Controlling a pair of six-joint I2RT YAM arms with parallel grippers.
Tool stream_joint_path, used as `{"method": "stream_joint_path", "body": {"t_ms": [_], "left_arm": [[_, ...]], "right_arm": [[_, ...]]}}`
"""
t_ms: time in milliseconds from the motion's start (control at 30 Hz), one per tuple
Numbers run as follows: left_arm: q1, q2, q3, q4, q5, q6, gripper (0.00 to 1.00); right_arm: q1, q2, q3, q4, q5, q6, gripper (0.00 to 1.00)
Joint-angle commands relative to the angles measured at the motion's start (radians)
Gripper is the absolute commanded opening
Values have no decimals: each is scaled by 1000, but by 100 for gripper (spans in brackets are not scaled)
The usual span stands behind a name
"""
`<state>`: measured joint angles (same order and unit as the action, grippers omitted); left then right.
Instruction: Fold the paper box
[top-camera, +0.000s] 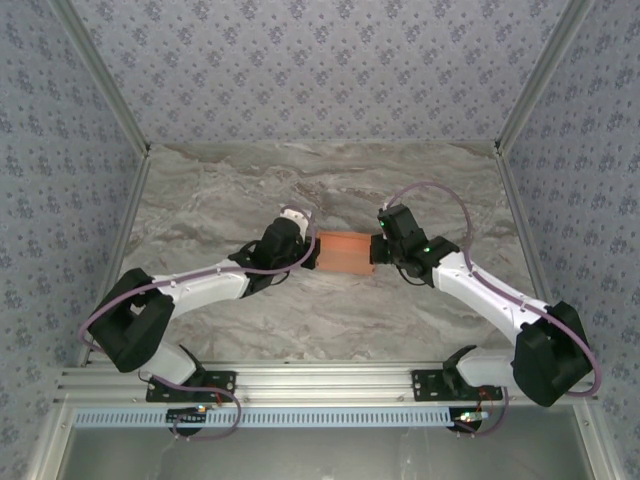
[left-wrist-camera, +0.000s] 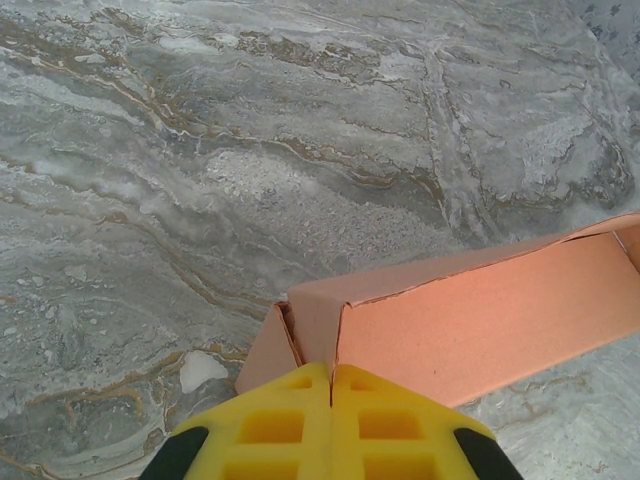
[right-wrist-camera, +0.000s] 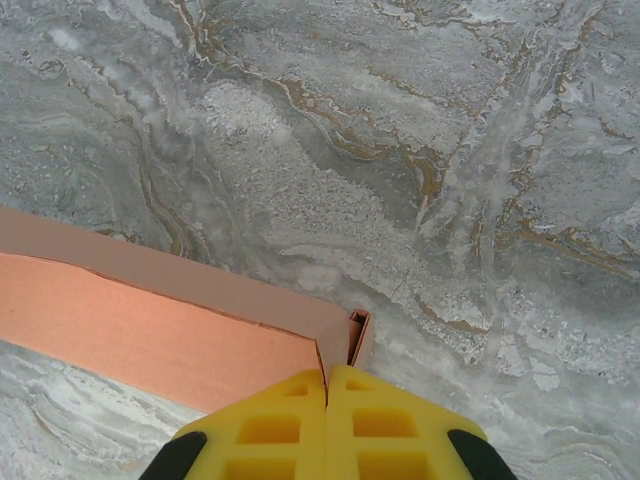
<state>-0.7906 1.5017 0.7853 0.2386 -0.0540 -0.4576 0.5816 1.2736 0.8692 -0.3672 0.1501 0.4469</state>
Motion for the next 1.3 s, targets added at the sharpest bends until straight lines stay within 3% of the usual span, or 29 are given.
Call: {"method": "stream_joint_path", "body": {"t_ms": [0, 533, 1267], "left_arm": [[-24, -1, -21, -30, 33, 1, 0], [-27, 1, -29, -26, 22, 4, 0], [-49, 21, -79, 36, -22, 40, 0]], "right_arm": [[18, 14, 1, 36, -36, 37, 5], [-11, -8, -5, 78, -78, 67, 5], [15, -69, -163, 124, -5, 87, 5]]}}
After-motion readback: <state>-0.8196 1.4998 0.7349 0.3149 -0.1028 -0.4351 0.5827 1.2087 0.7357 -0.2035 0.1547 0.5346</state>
